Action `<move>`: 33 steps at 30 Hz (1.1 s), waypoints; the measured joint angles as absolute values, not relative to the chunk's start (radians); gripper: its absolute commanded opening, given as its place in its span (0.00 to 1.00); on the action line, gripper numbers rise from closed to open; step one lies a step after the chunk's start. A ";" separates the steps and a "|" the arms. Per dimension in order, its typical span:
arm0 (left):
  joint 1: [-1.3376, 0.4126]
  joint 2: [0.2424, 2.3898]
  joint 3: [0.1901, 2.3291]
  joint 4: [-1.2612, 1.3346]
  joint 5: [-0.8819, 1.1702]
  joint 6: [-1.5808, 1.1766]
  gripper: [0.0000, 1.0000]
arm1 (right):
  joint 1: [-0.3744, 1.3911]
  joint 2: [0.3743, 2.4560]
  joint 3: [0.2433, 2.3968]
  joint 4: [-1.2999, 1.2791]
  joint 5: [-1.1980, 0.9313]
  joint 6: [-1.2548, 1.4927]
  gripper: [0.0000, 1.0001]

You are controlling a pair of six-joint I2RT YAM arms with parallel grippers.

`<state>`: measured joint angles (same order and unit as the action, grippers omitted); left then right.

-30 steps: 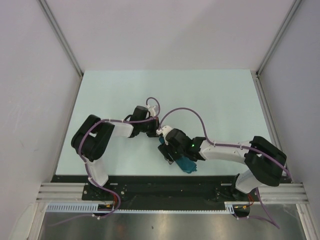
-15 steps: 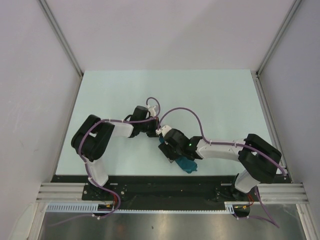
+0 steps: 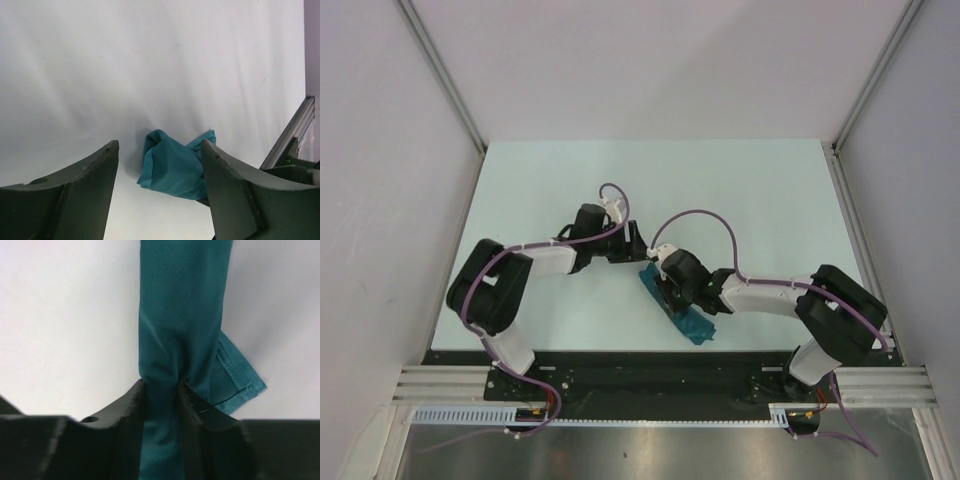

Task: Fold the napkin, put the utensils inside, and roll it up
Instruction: Roll the napkin at the center of the board.

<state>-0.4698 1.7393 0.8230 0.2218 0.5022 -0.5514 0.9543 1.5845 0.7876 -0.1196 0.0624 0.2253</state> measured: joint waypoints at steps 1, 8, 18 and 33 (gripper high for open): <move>-0.456 1.721 0.815 0.228 0.497 -0.552 0.72 | 0.944 1.581 0.777 -0.100 0.036 0.233 0.29; -0.355 1.593 0.692 0.278 0.492 -0.543 0.73 | 0.813 1.580 0.680 0.097 -0.279 0.300 0.24; -0.366 1.579 0.538 0.409 0.555 -0.561 0.68 | 0.686 1.717 0.652 0.274 -0.730 0.372 0.23; -0.455 1.667 0.498 0.607 0.624 -0.665 0.05 | 0.588 1.828 0.698 0.256 -0.957 0.360 0.29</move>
